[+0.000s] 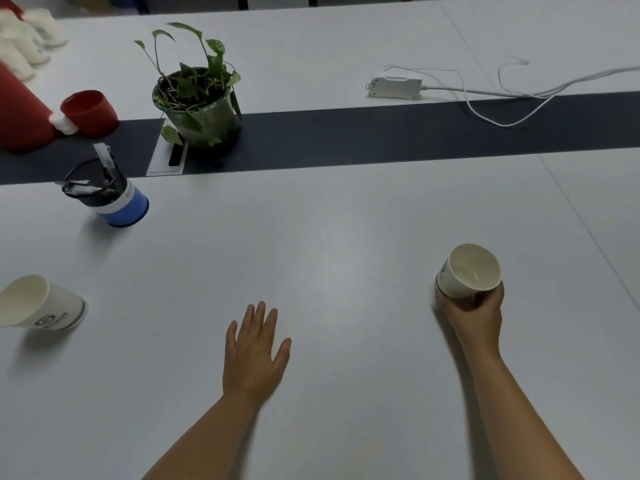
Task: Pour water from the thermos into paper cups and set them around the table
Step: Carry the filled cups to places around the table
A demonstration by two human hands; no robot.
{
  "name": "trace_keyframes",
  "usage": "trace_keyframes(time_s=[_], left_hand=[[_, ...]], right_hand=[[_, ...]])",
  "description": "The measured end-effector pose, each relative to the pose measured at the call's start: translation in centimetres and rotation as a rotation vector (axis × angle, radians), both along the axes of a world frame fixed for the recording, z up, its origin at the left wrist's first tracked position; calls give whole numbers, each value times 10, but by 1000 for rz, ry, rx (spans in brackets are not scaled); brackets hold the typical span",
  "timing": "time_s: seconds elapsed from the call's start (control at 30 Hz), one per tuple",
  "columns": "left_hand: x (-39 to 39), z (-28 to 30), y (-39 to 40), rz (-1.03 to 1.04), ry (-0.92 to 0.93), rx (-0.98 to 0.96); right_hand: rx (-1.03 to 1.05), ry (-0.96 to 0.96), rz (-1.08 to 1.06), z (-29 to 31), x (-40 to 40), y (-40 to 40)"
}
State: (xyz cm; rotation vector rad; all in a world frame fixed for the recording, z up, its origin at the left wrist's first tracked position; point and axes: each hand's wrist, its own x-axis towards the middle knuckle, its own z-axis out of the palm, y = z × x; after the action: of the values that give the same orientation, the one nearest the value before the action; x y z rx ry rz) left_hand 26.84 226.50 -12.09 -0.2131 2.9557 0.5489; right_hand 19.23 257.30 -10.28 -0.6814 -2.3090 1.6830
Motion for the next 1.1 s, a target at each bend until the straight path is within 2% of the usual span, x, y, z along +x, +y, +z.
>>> trace_keyframes(time_s=[0.1,0.23,0.4,0.53,0.73,0.87,1.0,1.1], left_hand=[[3,4,1,42,61,124],[43,18,6,226,158,375],[147,43,1,419,206,560],[235,67,-22,784,323,733],[362,80,-38,1357,594,740],[450,74,-43,1664,733,728],[557,65,-43,1832,813,754],[628,63,-45,1954,850,728]], right_hand=[[26,-42,20,0,27,-7],[140,-123,114,4,74,-28],[81,-147,571,22,118,-78],[17,-114,1015,41,161,-143],[29,-88,1550,68,247,-229],[7,-91,1718,81,316,-275],[19,-34,1843,82,402,-324],[37,-101,1915,60,469,-353]])
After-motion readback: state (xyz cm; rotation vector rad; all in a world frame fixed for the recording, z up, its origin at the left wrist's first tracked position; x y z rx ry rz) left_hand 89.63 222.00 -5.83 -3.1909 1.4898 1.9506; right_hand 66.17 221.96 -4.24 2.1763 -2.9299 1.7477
